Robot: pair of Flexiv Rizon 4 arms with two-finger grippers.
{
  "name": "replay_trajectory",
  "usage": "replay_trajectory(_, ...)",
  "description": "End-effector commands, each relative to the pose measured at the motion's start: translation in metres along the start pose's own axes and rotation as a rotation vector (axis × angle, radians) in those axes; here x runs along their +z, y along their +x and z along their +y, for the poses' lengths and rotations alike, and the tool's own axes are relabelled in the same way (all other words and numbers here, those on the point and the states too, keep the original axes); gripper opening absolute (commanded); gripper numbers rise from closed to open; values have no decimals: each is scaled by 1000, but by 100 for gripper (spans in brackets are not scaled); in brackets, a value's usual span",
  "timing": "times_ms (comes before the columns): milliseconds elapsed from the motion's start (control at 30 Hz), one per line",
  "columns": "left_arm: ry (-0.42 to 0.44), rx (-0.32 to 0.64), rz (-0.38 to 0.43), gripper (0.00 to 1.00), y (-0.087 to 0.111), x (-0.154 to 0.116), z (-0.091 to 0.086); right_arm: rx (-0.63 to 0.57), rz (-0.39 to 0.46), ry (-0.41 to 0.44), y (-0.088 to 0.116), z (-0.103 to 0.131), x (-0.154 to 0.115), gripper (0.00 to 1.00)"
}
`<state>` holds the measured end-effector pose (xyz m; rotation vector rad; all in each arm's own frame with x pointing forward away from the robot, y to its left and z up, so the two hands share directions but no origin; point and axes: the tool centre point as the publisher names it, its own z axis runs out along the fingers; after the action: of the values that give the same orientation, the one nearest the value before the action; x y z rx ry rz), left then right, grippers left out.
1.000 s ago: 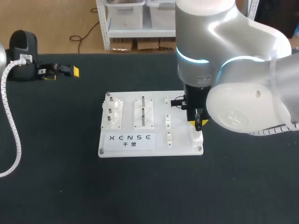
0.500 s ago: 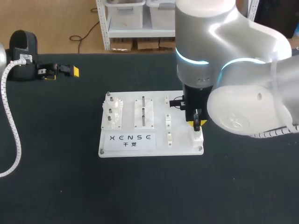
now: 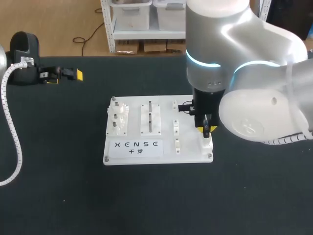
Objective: Insert the USB connector, Ethernet cable, and multi-pin plug into their matching sockets one by one.
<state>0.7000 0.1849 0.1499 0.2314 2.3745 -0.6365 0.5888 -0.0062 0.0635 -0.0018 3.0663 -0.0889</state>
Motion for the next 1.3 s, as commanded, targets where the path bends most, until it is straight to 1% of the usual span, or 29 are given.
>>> replay_trajectory(33,0,0,0,100,0,0,0,-1,-3,-14,3,-5,0,0)
replay_trajectory(500,0,0,0,100,0,0,0,1,-10,-23,3,-7,-5,0)
replay_trajectory(1300,0,0,0,100,0,0,0,6,-2,-19,1,-6,1,0)
